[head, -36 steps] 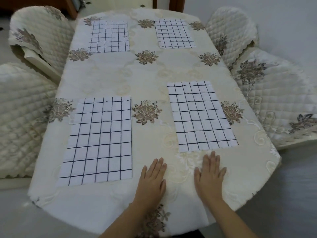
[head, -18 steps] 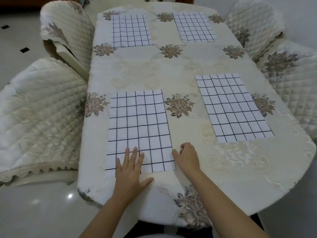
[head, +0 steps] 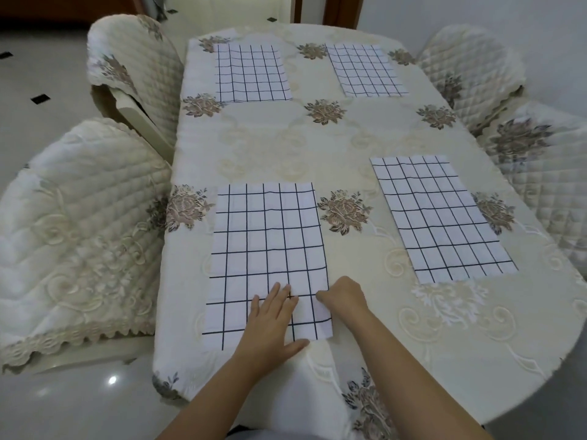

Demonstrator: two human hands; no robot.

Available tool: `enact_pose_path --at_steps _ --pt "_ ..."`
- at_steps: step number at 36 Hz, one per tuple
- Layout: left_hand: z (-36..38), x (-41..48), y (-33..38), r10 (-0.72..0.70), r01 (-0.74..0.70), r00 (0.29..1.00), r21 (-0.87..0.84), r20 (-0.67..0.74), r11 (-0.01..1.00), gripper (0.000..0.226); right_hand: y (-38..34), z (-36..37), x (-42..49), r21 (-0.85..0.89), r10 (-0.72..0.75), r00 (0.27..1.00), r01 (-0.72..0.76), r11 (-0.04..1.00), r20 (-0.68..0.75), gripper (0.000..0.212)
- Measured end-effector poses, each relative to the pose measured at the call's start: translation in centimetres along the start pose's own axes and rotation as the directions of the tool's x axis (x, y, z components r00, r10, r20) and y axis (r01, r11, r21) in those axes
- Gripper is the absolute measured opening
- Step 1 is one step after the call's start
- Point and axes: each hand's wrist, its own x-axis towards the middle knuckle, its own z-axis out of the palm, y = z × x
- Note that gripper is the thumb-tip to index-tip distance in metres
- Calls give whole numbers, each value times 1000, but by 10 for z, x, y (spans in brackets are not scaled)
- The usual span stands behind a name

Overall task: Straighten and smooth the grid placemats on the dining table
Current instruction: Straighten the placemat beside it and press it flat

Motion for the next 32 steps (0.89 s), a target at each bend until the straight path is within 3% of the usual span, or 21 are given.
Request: enact_pose_path --at_steps 4,7,10,15,22,32 --pt "-2 0 3 3 -5 1000 -65 -31 998 71 -2 3 3 184 -68 997 62 981 30 37" --pt "-2 0 7 17 -20 999 -124 -28 992 73 -1 1 0 196 -123 992 118 974 17 16" --pt "-3 4 8 12 -12 1000 -142 4 990 77 3 1 0 180 -153 988 154 971 -20 21" --pt "-6 13 4 10 -2 998 -138 61 990 81 3 -2 7 170 -169 983 180 969 -73 7" --pt "-15 31 -5 17 -7 996 -109 87 994 83 -7 -7 21 206 -155 983 173 963 -100 19" --pt "-29 59 -23 39 -45 979 24 201 999 86 -12 -11 35 303 -105 980 154 940 -171 11"
